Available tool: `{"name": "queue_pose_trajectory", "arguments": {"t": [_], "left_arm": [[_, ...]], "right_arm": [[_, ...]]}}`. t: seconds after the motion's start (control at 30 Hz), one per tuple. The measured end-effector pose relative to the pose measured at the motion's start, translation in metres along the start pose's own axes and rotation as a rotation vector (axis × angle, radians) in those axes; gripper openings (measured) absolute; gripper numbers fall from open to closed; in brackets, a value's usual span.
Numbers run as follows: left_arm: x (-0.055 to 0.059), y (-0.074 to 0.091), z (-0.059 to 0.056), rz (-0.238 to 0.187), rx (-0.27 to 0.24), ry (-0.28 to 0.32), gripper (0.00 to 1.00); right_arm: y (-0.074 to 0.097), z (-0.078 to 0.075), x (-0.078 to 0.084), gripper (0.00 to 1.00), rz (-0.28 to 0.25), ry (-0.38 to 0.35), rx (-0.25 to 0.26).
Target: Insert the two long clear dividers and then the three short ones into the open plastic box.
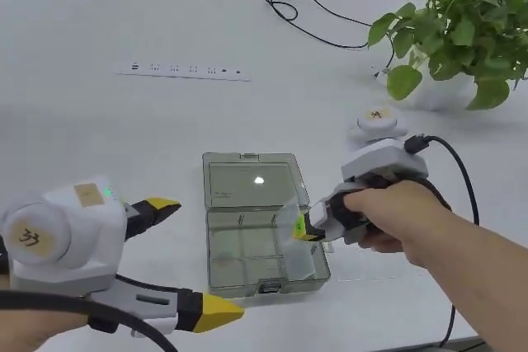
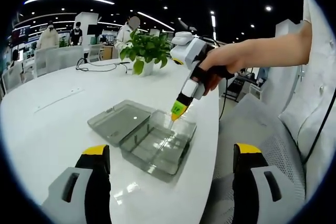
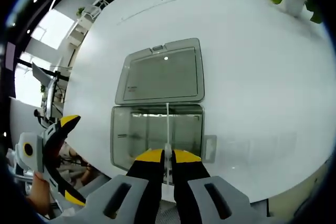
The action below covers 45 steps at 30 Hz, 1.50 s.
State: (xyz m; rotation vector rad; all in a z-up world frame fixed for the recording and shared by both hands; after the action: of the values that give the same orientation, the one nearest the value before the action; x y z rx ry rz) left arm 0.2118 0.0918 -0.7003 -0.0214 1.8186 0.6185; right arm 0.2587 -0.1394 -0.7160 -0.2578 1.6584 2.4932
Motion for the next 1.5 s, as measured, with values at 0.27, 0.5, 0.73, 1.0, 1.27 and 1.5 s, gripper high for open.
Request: {"name": "queue_pose_trajectory", "arguments": {"t": [0.27, 0.5, 0.73, 1.0, 1.27, 1.5], "left_arm": [[0.0, -0.0004, 0.0004, -0.002, -0.001, 0.007, 1.0], [-0.0003, -0.0007, 0.0002, -0.003, 0.0, 0.008, 1.0], [0.0002, -0.0007, 0.0007, -0.002, -0.001, 0.01, 0.99], [0.0007, -0.0014, 0.0007, -0.003, 0.002, 0.014, 0.99], [0.0012, -0.0013, 0.0014, -0.002, 0.001, 0.017, 0.98], [0.0024, -0.0016, 0.0008, 0.001, 0.002, 0.017, 0.98]], "right_arm": [[-0.0009, -0.0015, 0.0006, 0.07, -0.003, -0.001, -0.001], [-0.0012, 0.0005, -0.0024, 0.07, -0.001, 0.002, 0.001], [-0.0005, 0.0011, -0.004, 0.07, 0.002, 0.009, 0.004], [-0.001, 0.0013, -0.0055, 0.07, 0.005, 0.015, 0.004], [-0.0025, 0.0001, -0.005, 0.07, 0.006, 0.015, 0.005], [-0.0034, -0.0004, -0.0055, 0.07, 0.007, 0.027, 0.008]]}}
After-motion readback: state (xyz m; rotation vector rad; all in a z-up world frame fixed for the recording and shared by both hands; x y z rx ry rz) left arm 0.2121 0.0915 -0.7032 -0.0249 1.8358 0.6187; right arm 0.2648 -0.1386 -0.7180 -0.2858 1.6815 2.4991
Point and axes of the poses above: the centre of the closed fingertips' face, and the gripper's own axes: y roughly backward along the fingers, z roughly to its left, x roughly out of its underside, the point moved 9 cm from there along y, roughly backward along the fingers
